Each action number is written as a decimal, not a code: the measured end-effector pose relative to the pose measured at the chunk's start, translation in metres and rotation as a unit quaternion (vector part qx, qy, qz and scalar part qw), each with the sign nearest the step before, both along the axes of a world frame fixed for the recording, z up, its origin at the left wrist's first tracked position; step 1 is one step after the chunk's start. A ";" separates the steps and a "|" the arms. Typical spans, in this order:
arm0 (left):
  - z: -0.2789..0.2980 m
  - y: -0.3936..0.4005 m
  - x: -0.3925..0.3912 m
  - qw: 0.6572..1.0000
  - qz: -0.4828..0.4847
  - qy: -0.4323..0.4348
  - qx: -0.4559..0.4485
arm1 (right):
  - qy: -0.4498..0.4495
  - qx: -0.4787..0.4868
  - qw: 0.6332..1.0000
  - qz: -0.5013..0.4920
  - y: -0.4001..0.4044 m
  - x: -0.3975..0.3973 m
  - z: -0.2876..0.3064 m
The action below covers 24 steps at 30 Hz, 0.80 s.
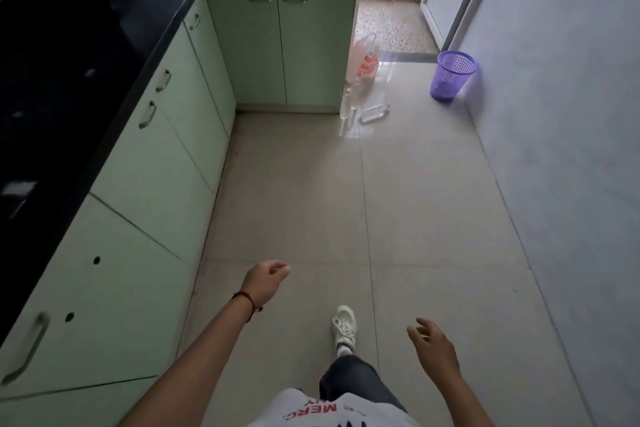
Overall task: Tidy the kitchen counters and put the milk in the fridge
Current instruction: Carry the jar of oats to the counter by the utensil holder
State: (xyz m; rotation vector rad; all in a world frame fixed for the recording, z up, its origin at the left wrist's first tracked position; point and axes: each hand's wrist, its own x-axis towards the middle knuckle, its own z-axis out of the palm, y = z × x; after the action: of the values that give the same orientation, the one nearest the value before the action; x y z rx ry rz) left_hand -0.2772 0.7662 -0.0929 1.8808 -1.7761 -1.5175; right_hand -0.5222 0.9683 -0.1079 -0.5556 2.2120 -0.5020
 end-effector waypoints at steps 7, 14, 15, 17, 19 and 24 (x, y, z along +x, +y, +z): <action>-0.010 -0.070 -0.042 0.992 0.116 -0.005 0.056 | -0.016 0.015 0.997 0.075 -0.147 -0.098 0.010; -0.029 -0.137 -0.041 0.958 0.269 0.003 0.094 | -0.007 -0.010 0.989 0.150 -0.312 -0.143 0.020; -0.033 -0.150 -0.042 0.955 0.280 0.001 0.095 | -0.010 -0.015 0.988 0.154 -0.336 -0.147 0.020; -0.040 -0.180 -0.045 0.949 0.298 0.006 0.097 | -0.013 -0.024 0.987 0.156 -0.380 -0.153 0.018; -0.046 -0.216 -0.053 0.944 0.315 0.016 0.096 | -0.014 -0.031 0.987 0.154 -0.420 -0.158 0.017; -0.042 -0.325 -0.078 0.941 0.318 0.042 0.106 | -0.013 -0.022 0.989 0.143 -0.508 -0.173 0.020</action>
State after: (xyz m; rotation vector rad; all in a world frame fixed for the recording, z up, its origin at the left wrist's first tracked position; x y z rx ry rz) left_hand -0.3555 0.4410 -0.1344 2.1496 -0.8472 -1.5254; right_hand -0.6957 0.4602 -0.0874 -0.8699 2.0554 -0.4035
